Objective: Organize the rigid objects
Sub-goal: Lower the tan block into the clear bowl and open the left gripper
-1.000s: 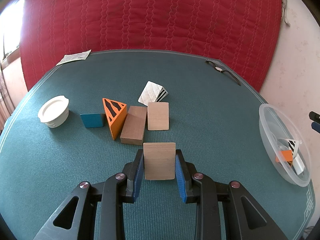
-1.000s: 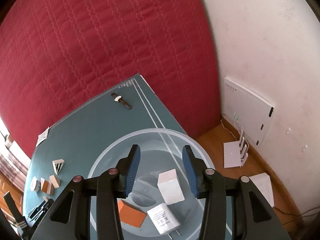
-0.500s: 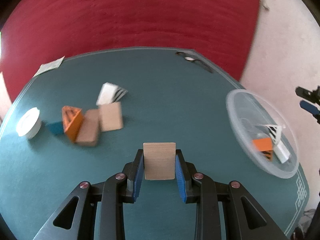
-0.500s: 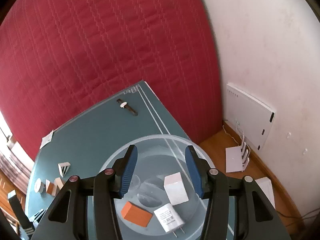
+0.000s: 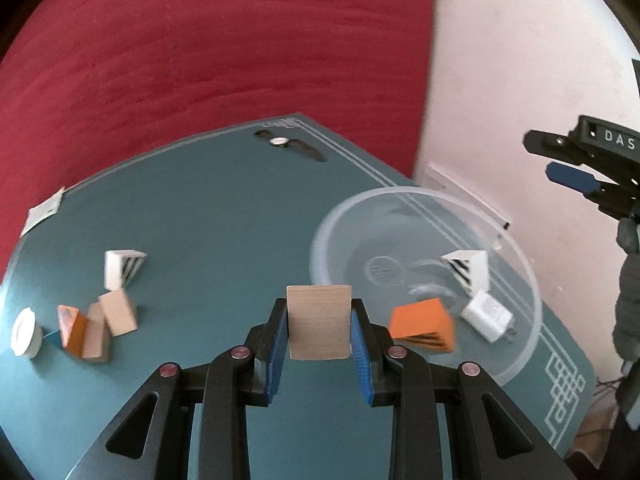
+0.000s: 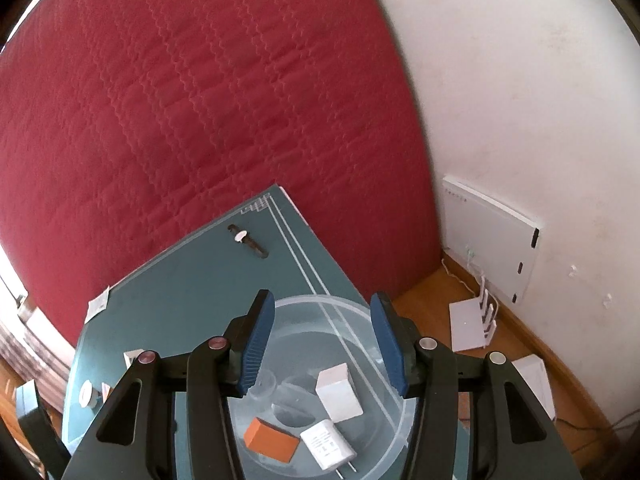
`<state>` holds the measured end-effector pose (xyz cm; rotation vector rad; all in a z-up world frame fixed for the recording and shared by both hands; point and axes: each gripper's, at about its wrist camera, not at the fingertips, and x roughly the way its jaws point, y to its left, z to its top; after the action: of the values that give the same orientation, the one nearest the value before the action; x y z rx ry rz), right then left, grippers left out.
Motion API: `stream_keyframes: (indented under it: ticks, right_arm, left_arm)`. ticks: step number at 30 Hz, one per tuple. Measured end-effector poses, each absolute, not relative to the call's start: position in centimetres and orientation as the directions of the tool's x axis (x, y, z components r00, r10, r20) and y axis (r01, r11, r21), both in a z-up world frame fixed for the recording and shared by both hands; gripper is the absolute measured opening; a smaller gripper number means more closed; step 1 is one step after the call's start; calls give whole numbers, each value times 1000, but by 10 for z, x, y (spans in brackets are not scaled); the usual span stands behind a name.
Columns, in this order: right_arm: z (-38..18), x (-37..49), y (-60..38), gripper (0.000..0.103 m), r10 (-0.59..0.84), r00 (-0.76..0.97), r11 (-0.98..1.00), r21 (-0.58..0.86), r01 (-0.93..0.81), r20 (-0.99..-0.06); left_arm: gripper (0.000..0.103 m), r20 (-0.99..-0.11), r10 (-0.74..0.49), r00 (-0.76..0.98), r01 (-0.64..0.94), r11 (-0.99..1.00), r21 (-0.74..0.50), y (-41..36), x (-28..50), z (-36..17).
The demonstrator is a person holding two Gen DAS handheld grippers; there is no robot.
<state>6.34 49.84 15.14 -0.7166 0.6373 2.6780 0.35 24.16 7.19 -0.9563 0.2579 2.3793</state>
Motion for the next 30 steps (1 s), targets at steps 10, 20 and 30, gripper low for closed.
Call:
stream_keyframes:
  ticks: [10, 20, 30]
  right_arm:
    - [155, 64, 501, 52, 168, -836, -855, 346, -387, -522]
    - [160, 65, 494, 52, 154, -837, -868, 333, -368, -525]
    - [160, 63, 492, 56, 144, -841, -872, 335, -357, -522]
  left_arm:
    - [65, -696, 442, -565, -592, -805, -31, 262, 3, 70]
    - [93, -663, 406, -629, -529, -848, -17, 247, -2, 71]
    - [102, -686, 313, -656, -473, -880, 51, 241, 6, 62]
